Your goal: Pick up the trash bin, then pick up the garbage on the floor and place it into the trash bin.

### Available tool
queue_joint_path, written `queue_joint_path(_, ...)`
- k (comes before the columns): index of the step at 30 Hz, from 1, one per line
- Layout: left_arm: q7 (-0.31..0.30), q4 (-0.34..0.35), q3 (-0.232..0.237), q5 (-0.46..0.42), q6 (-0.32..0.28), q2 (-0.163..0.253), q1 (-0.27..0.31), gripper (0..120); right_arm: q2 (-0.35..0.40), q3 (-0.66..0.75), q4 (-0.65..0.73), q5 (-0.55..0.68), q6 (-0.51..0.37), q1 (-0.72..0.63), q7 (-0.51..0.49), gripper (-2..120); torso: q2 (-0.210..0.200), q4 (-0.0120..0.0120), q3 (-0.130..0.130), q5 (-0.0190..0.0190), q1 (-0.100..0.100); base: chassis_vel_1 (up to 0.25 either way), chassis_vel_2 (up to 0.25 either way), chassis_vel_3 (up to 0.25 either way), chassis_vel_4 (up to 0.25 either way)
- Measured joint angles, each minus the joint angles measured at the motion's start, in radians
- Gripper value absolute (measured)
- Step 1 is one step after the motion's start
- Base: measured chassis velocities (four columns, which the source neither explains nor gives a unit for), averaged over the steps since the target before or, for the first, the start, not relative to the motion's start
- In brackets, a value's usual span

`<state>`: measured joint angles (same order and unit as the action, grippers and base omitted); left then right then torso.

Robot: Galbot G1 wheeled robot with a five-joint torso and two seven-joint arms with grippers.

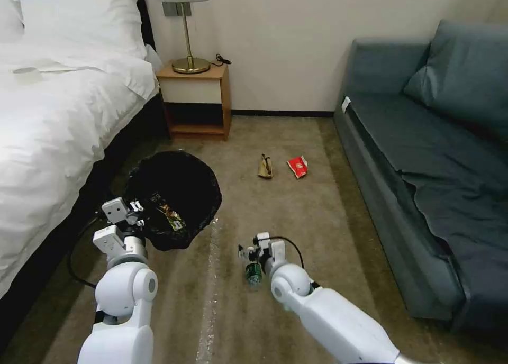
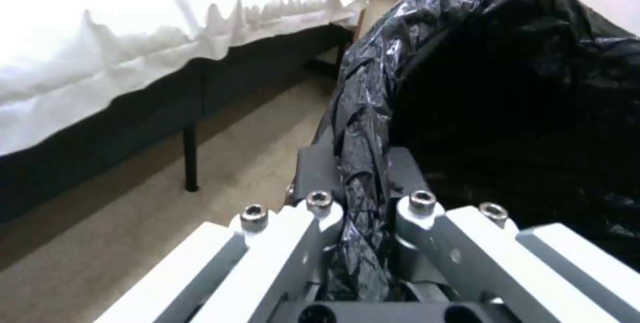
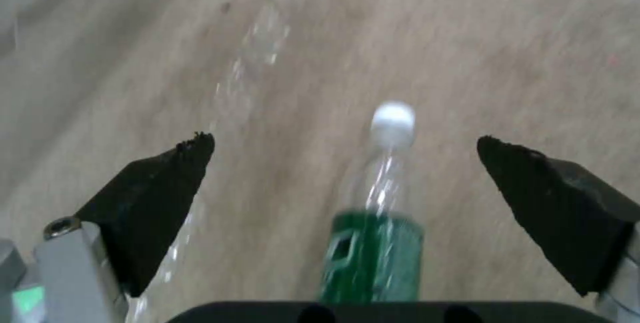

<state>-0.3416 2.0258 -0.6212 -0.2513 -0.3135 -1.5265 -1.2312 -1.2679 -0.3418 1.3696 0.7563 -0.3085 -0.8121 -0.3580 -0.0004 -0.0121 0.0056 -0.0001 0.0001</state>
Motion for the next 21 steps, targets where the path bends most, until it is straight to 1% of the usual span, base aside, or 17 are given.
queue_joint_path(4,0.0,-0.006,0.009,0.013,0.003,-0.01,0.003,4,-0.005,-0.005,-0.013,-0.016,-0.001,-0.011,0.012,100,0.0,-0.0001,0.0,0.0,0.0,0.0,0.0,0.0,0.0)
queue_joint_path(11,0.001,-0.017,0.002,0.027,0.013,-0.016,-0.002,4,-0.014,-0.004,-0.036,-0.033,0.001,-0.013,0.031,100,0.0,0.0,0.0,0.0,0.0,0.0,0.0,0.0,0.0)
queue_joint_path(13,0.0,-0.018,0.001,0.034,0.014,-0.019,-0.007,4,-0.022,-0.007,-0.074,-0.054,0.01,-0.019,0.049,100,0.0,0.0001,0.0,-0.0001,0.0,0.0,0.0,0.0,0.0)
queue_joint_path(17,0.0,-0.017,0.001,0.038,0.014,-0.021,-0.008,4,-0.027,-0.007,-0.093,-0.062,0.015,-0.022,0.061,100,0.0,0.0,0.0,-0.0001,0.0,0.0,0.0,0.0,0.0)
queue_joint_path(19,-0.001,-0.012,0.001,0.045,0.014,-0.023,-0.011,4,-0.039,-0.002,-0.137,-0.072,0.018,-0.018,0.079,100,0.0,0.0,0.0,0.0,0.0,0.0,0.0,0.0,0.0)
queue_joint_path(21,-0.001,-0.01,0.001,0.046,0.014,-0.024,-0.014,4,-0.042,0.001,-0.15,-0.078,0.022,-0.014,0.084,100,0.0,0.0,0.0,0.0,0.0,0.0,0.0,0.0,0.0)
